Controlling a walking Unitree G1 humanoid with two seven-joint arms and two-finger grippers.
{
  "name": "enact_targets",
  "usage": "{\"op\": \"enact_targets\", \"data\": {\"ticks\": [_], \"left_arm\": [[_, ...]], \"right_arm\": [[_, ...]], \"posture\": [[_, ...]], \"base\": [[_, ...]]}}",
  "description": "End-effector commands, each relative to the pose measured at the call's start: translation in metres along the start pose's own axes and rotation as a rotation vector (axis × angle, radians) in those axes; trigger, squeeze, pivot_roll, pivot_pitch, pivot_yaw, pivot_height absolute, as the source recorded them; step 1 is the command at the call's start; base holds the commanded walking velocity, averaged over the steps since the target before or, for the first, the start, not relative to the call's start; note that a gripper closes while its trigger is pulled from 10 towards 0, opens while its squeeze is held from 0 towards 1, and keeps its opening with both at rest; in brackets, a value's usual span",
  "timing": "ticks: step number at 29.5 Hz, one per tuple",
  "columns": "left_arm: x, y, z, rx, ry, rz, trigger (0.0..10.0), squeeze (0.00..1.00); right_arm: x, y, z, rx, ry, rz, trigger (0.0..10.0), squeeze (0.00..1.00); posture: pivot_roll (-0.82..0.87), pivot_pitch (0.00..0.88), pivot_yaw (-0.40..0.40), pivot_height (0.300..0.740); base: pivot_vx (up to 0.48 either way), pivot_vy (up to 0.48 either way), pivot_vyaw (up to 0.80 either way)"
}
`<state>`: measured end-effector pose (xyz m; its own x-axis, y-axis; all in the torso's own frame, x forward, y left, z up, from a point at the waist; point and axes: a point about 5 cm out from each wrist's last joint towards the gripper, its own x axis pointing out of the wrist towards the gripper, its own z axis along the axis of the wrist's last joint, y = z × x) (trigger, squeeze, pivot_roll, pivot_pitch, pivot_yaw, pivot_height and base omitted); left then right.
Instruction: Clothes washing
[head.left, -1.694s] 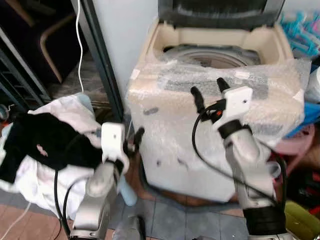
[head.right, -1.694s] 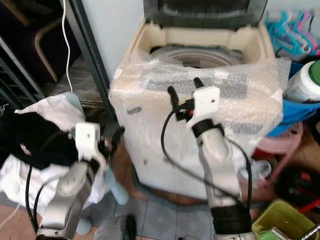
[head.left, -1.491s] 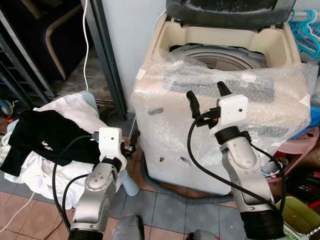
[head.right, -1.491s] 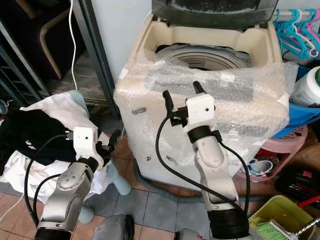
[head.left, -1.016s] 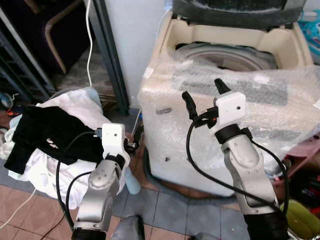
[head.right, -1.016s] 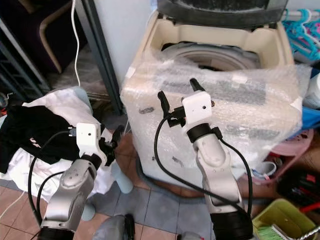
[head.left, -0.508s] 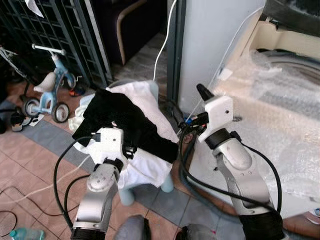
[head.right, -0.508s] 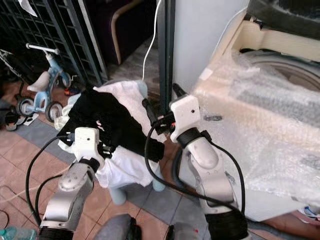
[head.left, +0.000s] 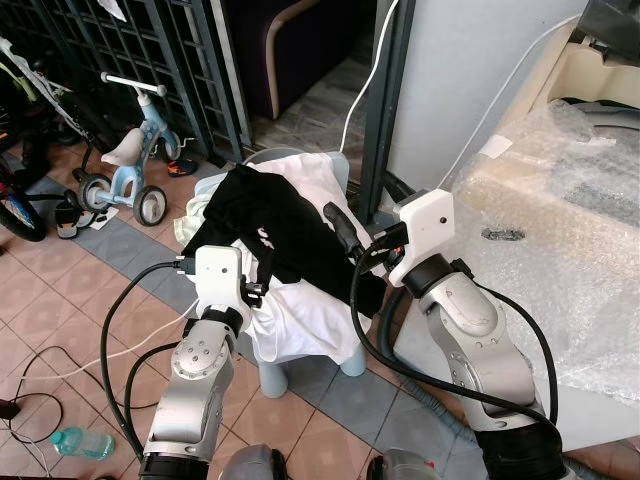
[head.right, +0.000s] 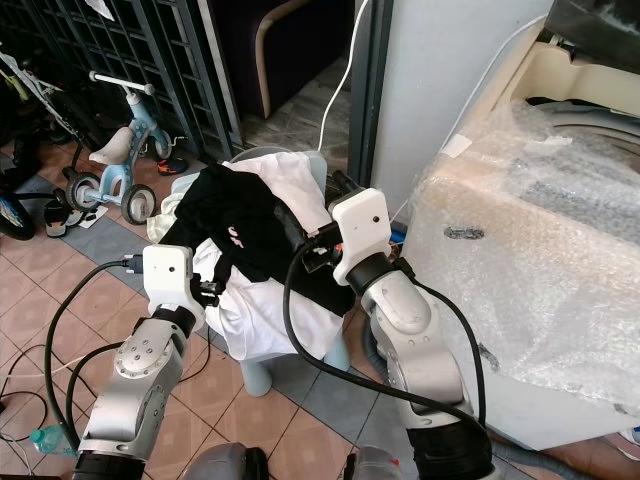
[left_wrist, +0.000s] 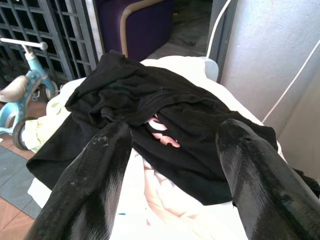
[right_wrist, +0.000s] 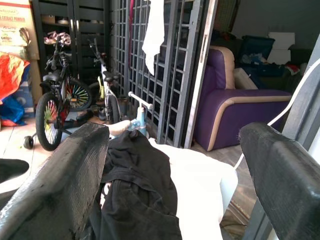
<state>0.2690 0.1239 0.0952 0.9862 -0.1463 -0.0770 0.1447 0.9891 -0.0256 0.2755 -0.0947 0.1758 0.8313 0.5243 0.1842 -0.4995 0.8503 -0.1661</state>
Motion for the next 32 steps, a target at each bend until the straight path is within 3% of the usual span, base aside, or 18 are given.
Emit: {"op": "enact_targets", "data": {"ticks": [1, 5, 22, 32], "left_arm": [[-0.001, 0.004, -0.001, 0.011, 0.0, 0.015, 10.0, 0.0], [-0.001, 0.004, 0.001, 0.018, -0.014, 0.002, 10.0, 0.0], [-0.003, 0.004, -0.001, 0.01, -0.01, 0.002, 10.0, 0.0], [-0.005, 0.008, -0.004, 0.026, 0.018, 0.021, 10.0, 0.0]], "right_arm": [[0.002, 0.006, -0.004, 0.006, 0.017, 0.027, 10.0, 0.0], [0.003, 0.009, -0.005, 0.01, 0.023, 0.041, 10.0, 0.0], [0.004, 0.009, -0.016, 0.012, 0.091, 0.032, 10.0, 0.0], [-0.007, 0.022, -0.052, -0.004, 0.309, 0.137, 10.0, 0.0]], "posture": [[-0.03, 0.077, 0.047, 0.74], [-0.03, 0.078, 0.05, 0.74], [-0.02, 0.084, 0.051, 0.74], [-0.02, 0.092, 0.059, 0.74]], "base": [[0.0, 0.0, 0.8], [0.072, 0.0, 0.8], [0.371, 0.0, 0.0], [0.0, 0.0, 0.0]]}}
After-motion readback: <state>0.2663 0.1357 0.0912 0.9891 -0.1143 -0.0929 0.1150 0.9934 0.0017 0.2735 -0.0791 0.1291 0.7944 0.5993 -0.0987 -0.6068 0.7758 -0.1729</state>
